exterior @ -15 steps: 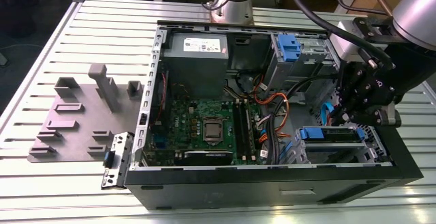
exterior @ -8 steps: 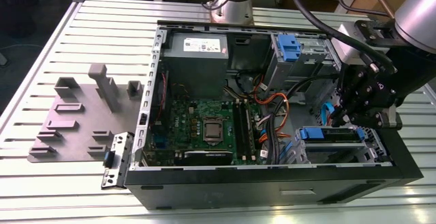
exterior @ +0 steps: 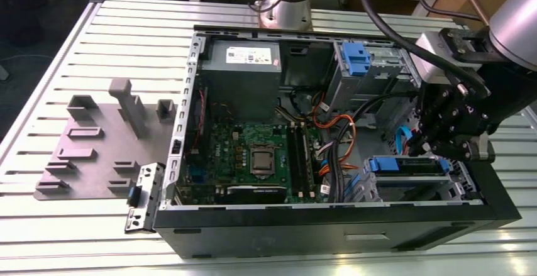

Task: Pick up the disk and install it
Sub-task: 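Insert the first disk wire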

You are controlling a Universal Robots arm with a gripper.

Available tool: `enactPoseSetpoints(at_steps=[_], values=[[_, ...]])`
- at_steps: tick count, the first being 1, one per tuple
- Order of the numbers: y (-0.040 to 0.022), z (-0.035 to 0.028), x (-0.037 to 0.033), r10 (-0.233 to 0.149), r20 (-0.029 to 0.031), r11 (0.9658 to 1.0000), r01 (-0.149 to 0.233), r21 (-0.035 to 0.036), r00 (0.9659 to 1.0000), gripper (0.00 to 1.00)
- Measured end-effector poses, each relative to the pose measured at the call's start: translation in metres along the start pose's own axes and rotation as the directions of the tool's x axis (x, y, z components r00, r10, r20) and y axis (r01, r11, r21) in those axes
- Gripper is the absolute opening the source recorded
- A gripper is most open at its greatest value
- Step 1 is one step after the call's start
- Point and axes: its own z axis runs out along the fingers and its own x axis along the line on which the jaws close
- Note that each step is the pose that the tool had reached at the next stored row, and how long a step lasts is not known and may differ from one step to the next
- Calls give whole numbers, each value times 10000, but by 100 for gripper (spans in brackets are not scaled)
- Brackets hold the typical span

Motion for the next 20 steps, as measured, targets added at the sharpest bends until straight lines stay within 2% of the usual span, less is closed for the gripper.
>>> enactPoseSetpoints(at_steps=[5,7,8,11,12,13,20], values=[[-4,9,27,11,13,10000,-11,-1,10000,16],[-4,12,36,11,37,10000,-11,-1,10000,16],[-5,12,40,10,87,10000,-10,-2,10000,16],[-5,13,52,6,326,10000,-6,-4,9995,16],[-5,12,57,5,381,10000,-5,-4,9993,16],[-5,13,63,4,410,10000,-4,-5,9992,16],[-10,26,120,28,442,10000,-28,-5,9990,16]])
